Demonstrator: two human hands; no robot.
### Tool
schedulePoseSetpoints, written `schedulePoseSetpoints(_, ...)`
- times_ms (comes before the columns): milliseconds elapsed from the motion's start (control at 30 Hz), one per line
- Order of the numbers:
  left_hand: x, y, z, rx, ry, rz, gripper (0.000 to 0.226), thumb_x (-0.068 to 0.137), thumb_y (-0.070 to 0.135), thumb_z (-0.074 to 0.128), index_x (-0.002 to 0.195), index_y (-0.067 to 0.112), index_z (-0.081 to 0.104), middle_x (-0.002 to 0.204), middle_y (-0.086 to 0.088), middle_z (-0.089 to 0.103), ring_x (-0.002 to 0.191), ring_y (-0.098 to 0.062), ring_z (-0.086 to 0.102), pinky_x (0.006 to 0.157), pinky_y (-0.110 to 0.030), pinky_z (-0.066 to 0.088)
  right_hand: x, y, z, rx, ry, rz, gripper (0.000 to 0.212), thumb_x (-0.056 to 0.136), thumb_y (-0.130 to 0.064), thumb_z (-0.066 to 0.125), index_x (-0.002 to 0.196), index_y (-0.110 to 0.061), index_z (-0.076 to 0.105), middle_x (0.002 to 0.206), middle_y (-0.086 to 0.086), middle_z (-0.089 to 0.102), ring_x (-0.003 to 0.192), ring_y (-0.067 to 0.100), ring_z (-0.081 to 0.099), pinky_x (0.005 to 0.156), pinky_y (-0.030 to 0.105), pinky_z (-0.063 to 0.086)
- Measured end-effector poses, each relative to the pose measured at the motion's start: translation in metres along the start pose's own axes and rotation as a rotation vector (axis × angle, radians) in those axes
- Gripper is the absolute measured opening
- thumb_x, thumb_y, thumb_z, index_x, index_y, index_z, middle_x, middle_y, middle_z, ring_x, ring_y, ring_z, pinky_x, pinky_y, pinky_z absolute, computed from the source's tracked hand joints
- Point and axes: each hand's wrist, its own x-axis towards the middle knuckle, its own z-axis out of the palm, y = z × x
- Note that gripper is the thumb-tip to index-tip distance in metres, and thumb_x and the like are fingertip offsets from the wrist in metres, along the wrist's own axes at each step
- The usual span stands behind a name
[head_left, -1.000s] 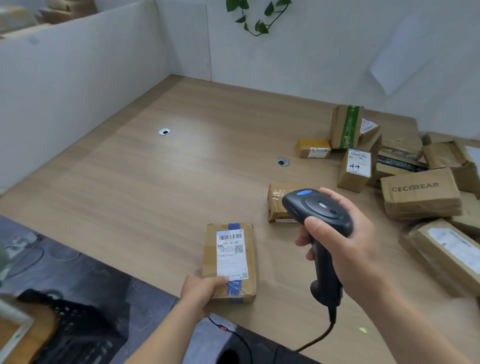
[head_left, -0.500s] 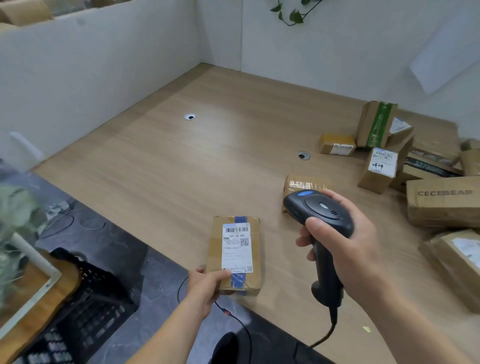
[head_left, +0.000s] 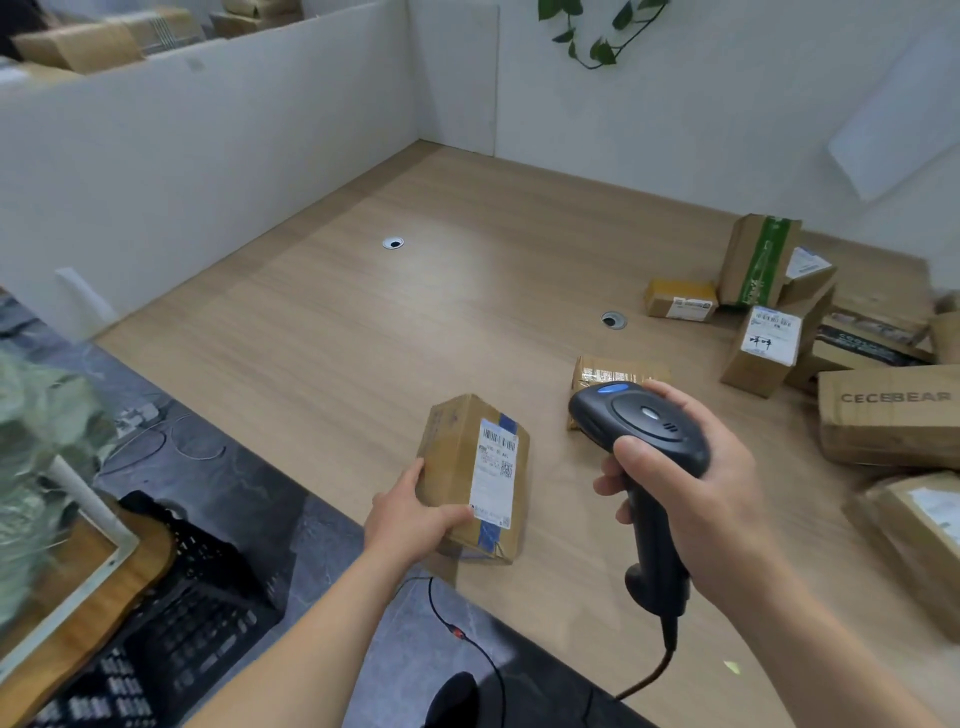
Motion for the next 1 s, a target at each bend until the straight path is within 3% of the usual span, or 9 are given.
schedulePoseSetpoints(67, 0.002, 0.016, -0.001, 0.227, -0.007, 0.05, 0.107, 0.06, 0.065, 0.075, 0.154, 0.042, 0.028, 0.133, -0.007, 0.051, 0.118, -0.025, 0.054, 0.097, -0.036, 0.048, -0.001, 0.0, -0.001, 0.002, 0.0, -0.002, 0.053, 0.068, -0.026, 0.076, 0.118, -0.038, 0.06, 0.084, 0.007, 0.077, 0.067, 0.029, 0.074, 0.051, 0.037, 0.056)
schedulePoseSetpoints(200, 0.003, 0.048, 0.008, 0.51, -0.033, 0.152, 0.09, 0.063, 0.057, 0.078, 0.138, 0.025, 0.04, 0.122, -0.009, 0.047, 0.112, -0.03, 0.054, 0.09, -0.037, 0.05, -0.002, -0.002, -0.006, 0.007, 0.005, -0.006, 0.053, 0.068, -0.027, 0.076, 0.117, -0.04, 0.061, 0.084, 0.007, 0.077, 0.068, 0.029, 0.074, 0.051, 0.036, 0.057)
schedulePoseSetpoints(300, 0.003, 0.061, 0.02, 0.602, -0.052, 0.195, 0.081, 0.068, 0.047, 0.078, 0.13, 0.015, 0.038, 0.12, -0.01, 0.05, 0.108, -0.029, 0.055, 0.078, -0.033, 0.045, -0.004, -0.002, -0.01, 0.014, 0.017, 0.001, 0.054, 0.068, -0.026, 0.076, 0.118, -0.038, 0.06, 0.084, 0.007, 0.077, 0.068, 0.029, 0.074, 0.051, 0.035, 0.057)
schedulePoseSetpoints(400, 0.009, 0.066, 0.025, 0.61, -0.08, 0.196, 0.085, 0.068, 0.04, 0.081, 0.134, 0.014, 0.033, 0.122, -0.011, 0.053, 0.108, -0.029, 0.057, 0.078, -0.033, 0.047, -0.004, -0.003, -0.014, 0.019, 0.031, 0.009, 0.059, 0.068, -0.027, 0.077, 0.123, -0.037, 0.058, 0.086, 0.007, 0.077, 0.069, 0.029, 0.075, 0.051, 0.034, 0.057)
schedulePoseSetpoints(533, 0.015, 0.068, 0.01, 0.457, -0.143, 0.152, 0.121, 0.062, 0.038, 0.086, 0.155, 0.036, 0.009, 0.133, -0.01, 0.051, 0.116, -0.031, 0.056, 0.094, -0.04, 0.054, -0.005, -0.004, -0.018, 0.022, 0.046, 0.015, 0.066, 0.065, -0.032, 0.08, 0.126, -0.038, 0.057, 0.086, 0.008, 0.076, 0.07, 0.029, 0.075, 0.053, 0.037, 0.057)
schedulePoseSetpoints(667, 0.015, 0.074, -0.006, 0.119, -0.158, 0.209, 0.134, 0.043, 0.039, 0.087, 0.144, 0.063, 0.002, 0.133, 0.002, 0.053, 0.115, -0.025, 0.06, 0.085, -0.047, 0.061, -0.006, -0.009, -0.02, 0.025, 0.056, 0.013, 0.068, 0.063, -0.034, 0.08, 0.126, -0.036, 0.057, 0.085, 0.009, 0.076, 0.07, 0.028, 0.074, 0.052, 0.036, 0.057)
schedulePoseSetpoints(800, 0.008, 0.093, -0.019, -0.055, -0.156, 0.346, 0.138, 0.043, 0.037, 0.09, 0.151, 0.056, 0.007, 0.142, 0.01, 0.052, 0.124, -0.017, 0.057, 0.098, -0.046, 0.055, -0.005, -0.014, -0.016, 0.026, 0.046, 0.01, 0.061, 0.066, -0.028, 0.077, 0.123, -0.036, 0.058, 0.084, 0.008, 0.076, 0.067, 0.028, 0.073, 0.051, 0.036, 0.056)
schedulePoseSetpoints(900, 0.002, 0.11, -0.029, -0.172, -0.143, 0.398, 0.132, 0.057, 0.018, 0.094, 0.156, 0.05, 0.012, 0.13, 0.006, 0.056, 0.119, -0.02, 0.061, 0.098, -0.047, 0.055, -0.004, -0.022, -0.012, 0.03, 0.035, -0.001, 0.062, 0.065, -0.027, 0.078, 0.124, -0.036, 0.058, 0.085, 0.007, 0.076, 0.066, 0.028, 0.073, 0.05, 0.035, 0.056)
schedulePoseSetpoints(1000, -0.001, 0.123, -0.037, -0.243, -0.132, 0.439, 0.131, 0.059, 0.013, 0.093, 0.156, 0.049, 0.014, 0.12, 0.014, 0.055, 0.116, -0.022, 0.062, 0.097, -0.049, 0.056, -0.002, -0.029, -0.011, 0.028, 0.032, -0.022, 0.064, 0.065, -0.027, 0.079, 0.126, -0.033, 0.058, 0.086, 0.007, 0.076, 0.064, 0.027, 0.072, 0.05, 0.036, 0.055)
